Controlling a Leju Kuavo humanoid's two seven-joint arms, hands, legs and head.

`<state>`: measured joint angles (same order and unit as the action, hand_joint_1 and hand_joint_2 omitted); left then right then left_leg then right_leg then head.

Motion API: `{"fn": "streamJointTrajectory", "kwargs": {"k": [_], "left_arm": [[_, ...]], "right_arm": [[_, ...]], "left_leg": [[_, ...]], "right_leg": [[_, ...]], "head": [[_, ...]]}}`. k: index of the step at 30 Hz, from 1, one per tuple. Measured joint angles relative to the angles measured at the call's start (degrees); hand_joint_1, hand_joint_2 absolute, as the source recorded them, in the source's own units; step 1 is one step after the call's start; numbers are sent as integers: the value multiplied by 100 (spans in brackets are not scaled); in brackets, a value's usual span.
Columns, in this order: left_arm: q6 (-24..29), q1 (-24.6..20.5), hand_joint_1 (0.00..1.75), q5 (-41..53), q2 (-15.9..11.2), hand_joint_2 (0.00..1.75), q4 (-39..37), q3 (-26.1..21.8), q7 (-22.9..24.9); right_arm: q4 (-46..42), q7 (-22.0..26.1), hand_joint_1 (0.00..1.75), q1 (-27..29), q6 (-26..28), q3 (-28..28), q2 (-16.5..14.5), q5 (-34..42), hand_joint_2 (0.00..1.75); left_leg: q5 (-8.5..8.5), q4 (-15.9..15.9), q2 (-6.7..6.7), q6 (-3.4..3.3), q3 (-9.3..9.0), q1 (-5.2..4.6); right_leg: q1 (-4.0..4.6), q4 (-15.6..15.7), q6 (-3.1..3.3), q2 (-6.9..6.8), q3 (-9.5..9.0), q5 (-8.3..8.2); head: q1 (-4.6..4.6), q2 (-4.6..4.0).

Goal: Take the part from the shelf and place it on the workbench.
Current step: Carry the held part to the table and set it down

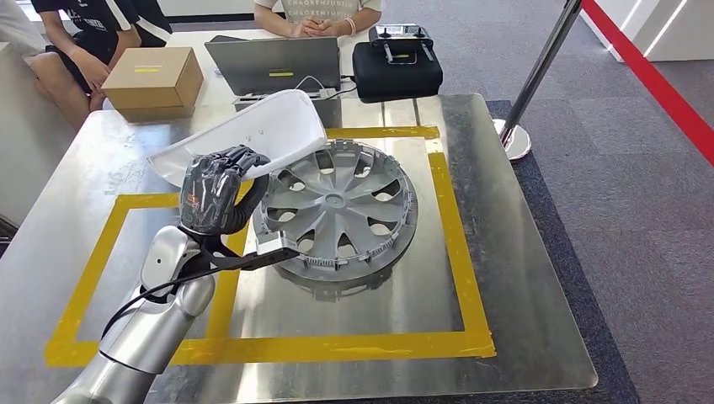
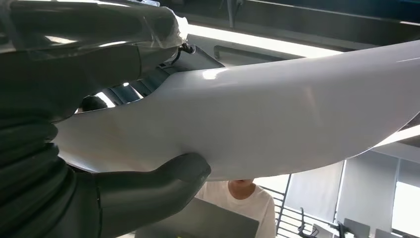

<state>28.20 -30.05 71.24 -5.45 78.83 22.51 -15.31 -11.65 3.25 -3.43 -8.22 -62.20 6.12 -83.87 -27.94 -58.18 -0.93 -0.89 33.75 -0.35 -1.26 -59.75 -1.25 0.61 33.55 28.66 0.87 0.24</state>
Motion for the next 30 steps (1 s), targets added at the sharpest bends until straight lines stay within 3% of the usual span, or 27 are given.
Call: {"fn": "streamJointTrajectory", "kwargs": {"k": [6,11,16,30], "left_arm": [[40,21,175,397,-102,175,-181,-194,387],[189,278,175,904,-385,175,-540,-729,710],[298,508,175,1064,-564,175,-895,-1151,766],[343,997,175,1491,-700,175,-1549,-2004,975]], "right_arm": [[0,-4,0,-3,0,-2,-1,-1,0],[0,19,0,11,0,-1,-2,-51,0],[0,34,0,5,0,-1,0,-93,0],[0,22,0,-20,-17,0,0,-120,0]], "left_leg": [[-11,4,4,43,-2,0],[-14,4,19,45,-13,-5],[-14,4,10,45,-12,-5],[-21,4,17,49,-21,-5]], "right_leg": [[-6,7,5,2,-15,4],[-14,20,5,9,-28,4],[-14,27,4,6,-32,4],[-14,32,3,11,-42,5]], "head": [[-4,-1],[-3,-1],[-2,-1],[-3,-1]]}}
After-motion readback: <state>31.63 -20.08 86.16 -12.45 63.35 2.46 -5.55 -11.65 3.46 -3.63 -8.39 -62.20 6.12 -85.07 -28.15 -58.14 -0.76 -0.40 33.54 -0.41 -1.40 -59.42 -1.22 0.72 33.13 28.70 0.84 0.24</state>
